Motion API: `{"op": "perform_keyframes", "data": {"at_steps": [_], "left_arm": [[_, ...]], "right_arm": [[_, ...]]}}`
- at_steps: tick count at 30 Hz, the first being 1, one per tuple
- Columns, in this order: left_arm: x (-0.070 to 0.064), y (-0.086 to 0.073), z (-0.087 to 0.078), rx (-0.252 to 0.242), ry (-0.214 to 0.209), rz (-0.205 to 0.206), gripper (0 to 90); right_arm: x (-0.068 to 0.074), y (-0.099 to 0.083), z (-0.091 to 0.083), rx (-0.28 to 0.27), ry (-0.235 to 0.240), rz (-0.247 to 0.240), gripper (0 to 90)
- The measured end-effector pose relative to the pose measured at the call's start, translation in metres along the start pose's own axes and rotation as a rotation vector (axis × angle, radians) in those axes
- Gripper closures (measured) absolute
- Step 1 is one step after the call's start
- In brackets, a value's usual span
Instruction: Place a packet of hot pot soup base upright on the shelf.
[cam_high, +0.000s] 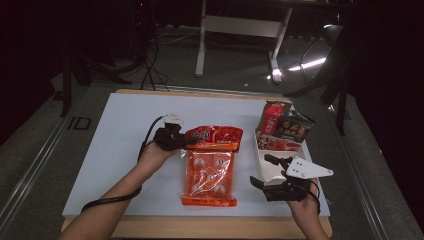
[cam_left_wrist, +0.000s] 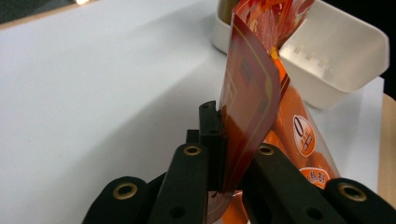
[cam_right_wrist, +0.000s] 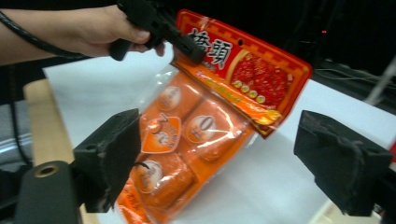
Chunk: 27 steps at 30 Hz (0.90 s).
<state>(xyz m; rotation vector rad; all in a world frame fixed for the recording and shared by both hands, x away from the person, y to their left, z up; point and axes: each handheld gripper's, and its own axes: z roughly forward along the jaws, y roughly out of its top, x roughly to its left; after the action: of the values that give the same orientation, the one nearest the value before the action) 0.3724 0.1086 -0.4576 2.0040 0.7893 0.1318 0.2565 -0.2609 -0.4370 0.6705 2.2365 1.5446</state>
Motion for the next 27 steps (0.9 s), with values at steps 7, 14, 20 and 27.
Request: {"op": "perform_keyframes", "data": {"at_steps": [7, 14, 20, 27], "left_arm": [[-0.013, 0.006, -0.009, -0.024, -0.018, 0.032, 89.7], [-0.026, 0.009, -0.020, -0.040, -0.042, 0.060, 89.7], [-0.035, 0.009, -0.027, -0.056, -0.065, 0.088, 89.7], [-0.047, 0.009, -0.036, -0.069, -0.085, 0.130, 89.7]], "right_arm": [[0.005, 0.003, 0.001, -0.001, -0.003, 0.009, 13.1], [0.007, 0.006, -0.002, -0.021, -0.028, 0.009, 10.7], [0.009, 0.008, 0.002, 0.004, -0.027, 0.052, 10.8], [0.003, 0.013, -0.001, 0.004, -0.039, 0.078, 12.5]]}}
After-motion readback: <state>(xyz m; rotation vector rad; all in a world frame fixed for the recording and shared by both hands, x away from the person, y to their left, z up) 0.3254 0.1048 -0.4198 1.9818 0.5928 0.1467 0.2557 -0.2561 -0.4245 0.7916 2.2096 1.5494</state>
